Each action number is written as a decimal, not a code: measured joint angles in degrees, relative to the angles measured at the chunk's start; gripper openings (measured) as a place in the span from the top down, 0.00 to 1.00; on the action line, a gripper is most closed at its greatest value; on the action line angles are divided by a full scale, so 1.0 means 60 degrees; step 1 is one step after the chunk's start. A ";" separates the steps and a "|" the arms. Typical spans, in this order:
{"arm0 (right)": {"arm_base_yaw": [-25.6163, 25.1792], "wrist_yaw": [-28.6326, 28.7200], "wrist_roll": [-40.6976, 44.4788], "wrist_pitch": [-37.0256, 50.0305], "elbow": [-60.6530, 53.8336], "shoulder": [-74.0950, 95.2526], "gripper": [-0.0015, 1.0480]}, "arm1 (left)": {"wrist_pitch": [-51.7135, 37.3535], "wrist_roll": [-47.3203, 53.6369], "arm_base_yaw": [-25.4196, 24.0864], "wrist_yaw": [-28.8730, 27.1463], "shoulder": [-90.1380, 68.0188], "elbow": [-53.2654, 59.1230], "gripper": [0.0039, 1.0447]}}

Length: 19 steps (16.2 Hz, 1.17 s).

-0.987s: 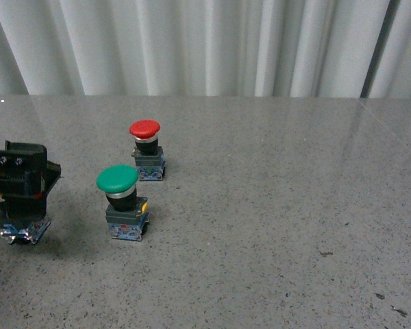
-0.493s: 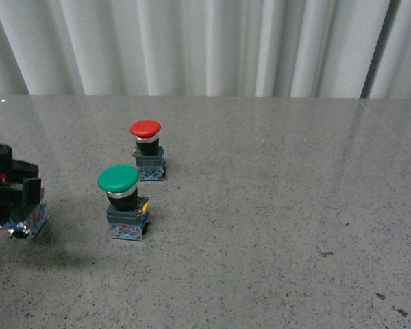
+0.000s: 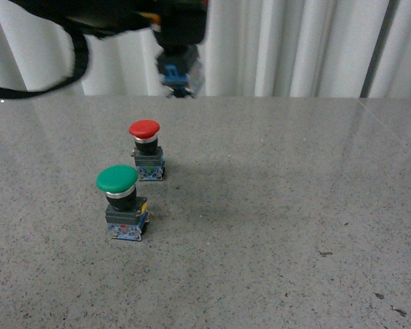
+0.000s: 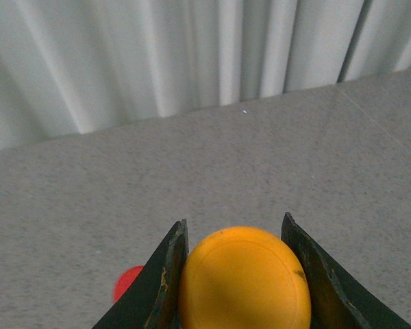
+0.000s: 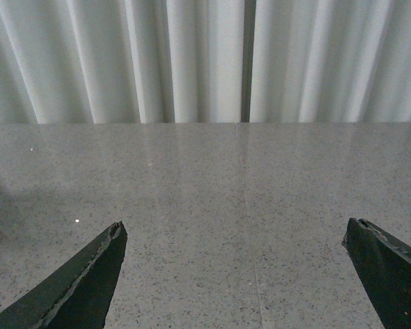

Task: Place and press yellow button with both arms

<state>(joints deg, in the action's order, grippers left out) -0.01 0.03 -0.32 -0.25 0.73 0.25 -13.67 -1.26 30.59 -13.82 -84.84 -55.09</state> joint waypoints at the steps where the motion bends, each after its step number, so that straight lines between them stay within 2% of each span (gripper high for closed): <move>1: 0.0000 -0.0004 0.0000 0.0000 0.0000 0.0000 0.06 | -0.0044 -0.0288 0.0397 -0.0291 -0.0612 -0.0270 0.68; 8: 0.0000 0.0000 0.0000 -0.0004 0.0000 0.0000 0.06 | -0.0339 -0.1971 0.1344 -0.1002 -0.2499 -0.0350 0.68; 16: 0.0000 0.0000 0.0000 -0.0011 0.0000 0.0000 0.06 | 0.0069 -0.2885 0.1840 -0.1341 -0.3038 -0.0361 0.68; 17: 0.0000 0.0000 0.0000 0.0015 0.0000 0.0000 0.06 | 0.0080 -0.2965 0.1840 -0.1392 -0.3053 -0.0339 0.65; 18: 0.0000 -0.0004 0.0000 0.0000 0.0000 0.0000 0.06 | 0.0076 -0.2969 0.1843 -0.1366 -0.3053 -0.0324 0.57; 19: 0.0000 0.0000 0.0000 0.0004 0.0000 0.0000 0.06 | 0.0062 -0.2969 0.1843 -0.1362 -0.3053 -0.0306 0.45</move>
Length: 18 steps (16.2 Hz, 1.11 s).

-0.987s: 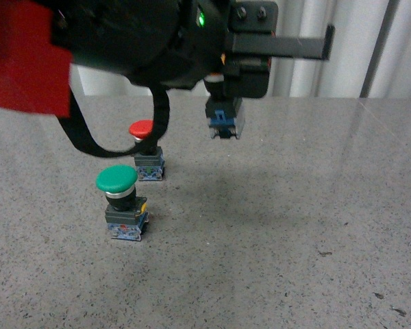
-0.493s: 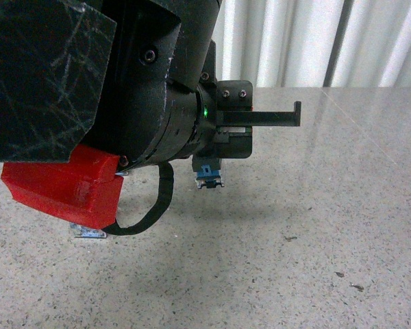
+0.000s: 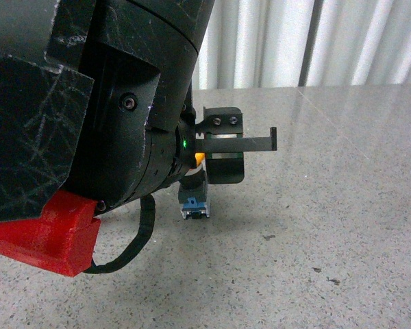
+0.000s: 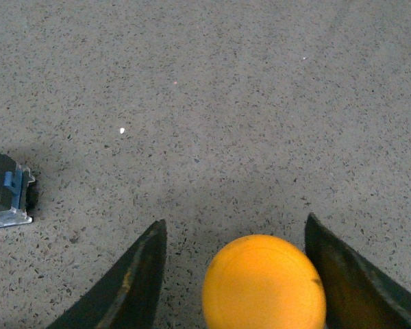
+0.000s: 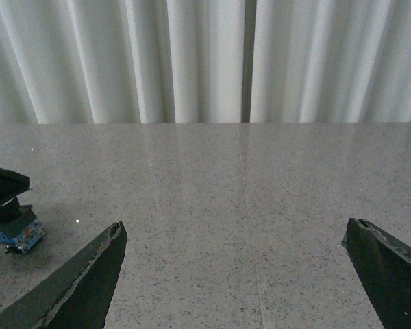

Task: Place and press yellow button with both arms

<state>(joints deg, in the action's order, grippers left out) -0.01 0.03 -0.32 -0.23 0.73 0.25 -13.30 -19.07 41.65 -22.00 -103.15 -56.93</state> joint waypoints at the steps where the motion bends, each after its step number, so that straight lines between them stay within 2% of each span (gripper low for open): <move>1: 0.0000 0.0000 0.0000 -0.0004 0.0000 0.0000 0.06 | -0.0007 0.0000 0.0000 0.0004 0.0004 0.0029 0.35; 4: 0.0000 -0.0004 0.0000 -0.0004 0.0000 0.0000 0.06 | -0.0189 0.0124 0.0000 -0.0069 0.0120 0.0120 0.07; 5: 0.0000 0.0000 0.0000 0.0000 0.0000 0.0000 0.06 | -0.0368 0.0310 -0.0007 -0.0197 0.0230 0.0189 0.05; 8: 0.0000 0.0000 0.0000 -0.0004 0.0000 0.0000 0.06 | -0.0925 0.0933 -0.0299 -0.0284 0.0820 0.0342 0.06; 14: 0.0000 0.0000 0.0000 0.0000 0.0000 0.0000 0.06 | -0.1606 0.3340 -0.3027 -0.0342 0.3279 0.1432 0.06; 18: 0.0000 0.0000 0.0000 -0.0004 0.0000 0.0000 0.06 | -0.1260 0.4091 -0.4513 0.0645 0.5748 0.2619 0.06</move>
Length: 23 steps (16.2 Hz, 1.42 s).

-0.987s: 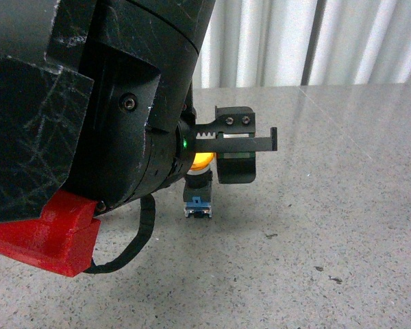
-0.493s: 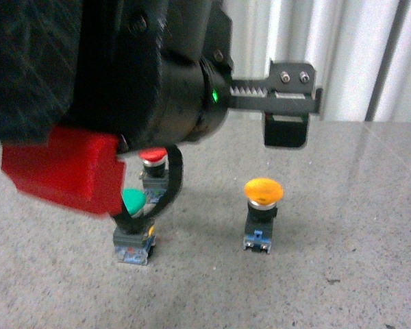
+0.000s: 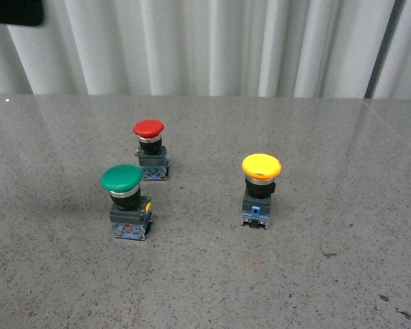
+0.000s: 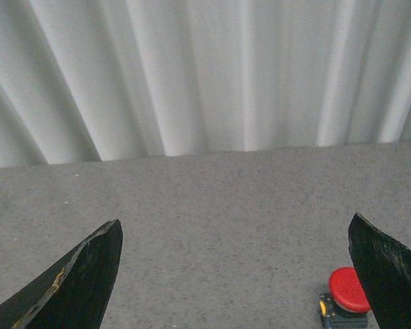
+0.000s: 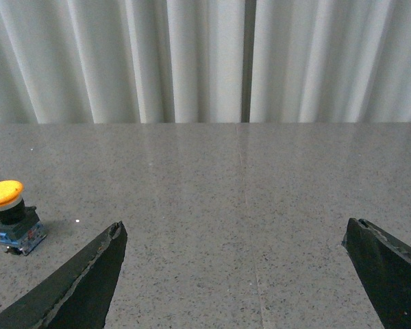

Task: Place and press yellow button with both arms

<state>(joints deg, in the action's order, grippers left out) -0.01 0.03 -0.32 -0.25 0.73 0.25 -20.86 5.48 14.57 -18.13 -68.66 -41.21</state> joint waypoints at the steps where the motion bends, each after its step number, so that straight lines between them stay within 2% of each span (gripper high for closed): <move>1: 0.0000 0.0000 0.0000 0.0000 0.0000 0.0000 0.06 | 0.0182 0.0120 -0.0433 0.0306 0.0936 0.0310 0.06; 4: 0.0000 0.0000 0.0000 0.0000 0.0000 0.0000 0.06 | 0.0951 0.0335 -0.1384 0.1049 0.3297 0.1315 0.06; 6: 0.0000 0.0000 0.0000 0.0000 0.0000 0.0000 0.06 | 0.1315 0.0404 -0.1555 0.1319 0.4674 0.2153 0.07; 7: 0.0000 -0.0004 0.0000 -0.0004 0.0000 0.0000 0.06 | 0.1388 0.0062 -0.2113 0.2353 0.5475 0.2765 0.16; 8: 0.0000 -0.0004 0.0000 0.0000 0.0000 0.0000 0.06 | 0.0918 -0.0266 -0.2397 0.2812 0.5941 0.3428 0.25; 10: 0.0000 0.0004 0.0000 0.0000 0.0000 0.0000 0.06 | 0.0729 -0.0678 -0.2415 0.3013 0.6441 0.4717 0.49; 13: 0.0000 0.0000 0.0000 0.0000 0.0000 0.0000 0.06 | 0.0670 -0.0845 -0.2412 0.3024 0.7158 0.5337 0.84; 15: 0.0000 0.0000 0.0000 0.0000 0.0000 0.0000 0.06 | 0.0699 -0.0863 -0.2412 0.3020 0.7493 0.5577 0.99; 23: 0.0000 0.0000 0.0000 0.0000 0.0000 0.0000 0.06 | 0.1326 -0.0882 -0.2412 0.3024 0.8725 0.6342 0.99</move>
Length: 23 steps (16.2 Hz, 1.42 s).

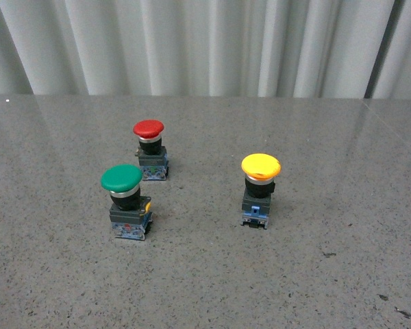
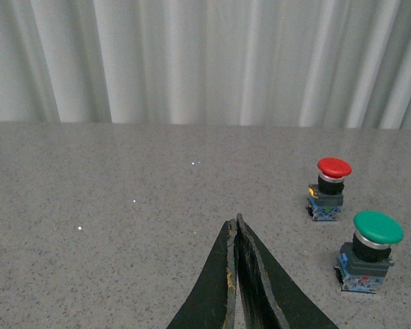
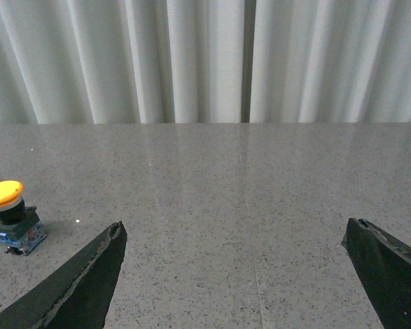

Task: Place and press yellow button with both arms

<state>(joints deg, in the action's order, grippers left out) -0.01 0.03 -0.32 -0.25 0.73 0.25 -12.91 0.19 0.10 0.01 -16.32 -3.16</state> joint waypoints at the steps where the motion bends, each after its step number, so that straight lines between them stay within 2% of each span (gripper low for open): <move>1: 0.0000 0.0000 0.0000 0.0000 0.0000 0.0000 0.06 | 0.0095 0.0004 0.0000 0.0000 0.0117 0.0040 0.99; 7: 0.0000 0.0000 0.0000 0.0000 0.0000 0.0000 0.06 | 0.0499 0.0000 0.0000 -0.0004 0.1038 0.0390 0.99; 8: 0.0000 0.0000 0.0000 0.0000 0.0000 0.0000 0.06 | 0.0867 0.0000 0.0000 -0.0004 0.1333 0.0375 0.99; 9: 0.0000 -0.0007 0.0000 0.0000 0.0000 0.0000 0.06 | 0.2186 0.0004 0.0000 0.0007 0.2218 0.0386 0.99; 15: 0.0000 0.0000 0.0000 0.0004 0.0000 0.0000 0.06 | 0.2197 -0.0004 0.0004 0.0000 0.2616 0.0386 0.99; 23: 0.0000 0.0000 0.0000 0.0000 0.0000 0.0000 0.06 | 0.2197 -0.0011 0.0004 -0.0007 0.2616 0.0386 0.15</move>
<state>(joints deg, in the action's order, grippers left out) -0.01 0.03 -0.32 -0.25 0.73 0.25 0.27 0.12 0.12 -0.03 -0.62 -0.84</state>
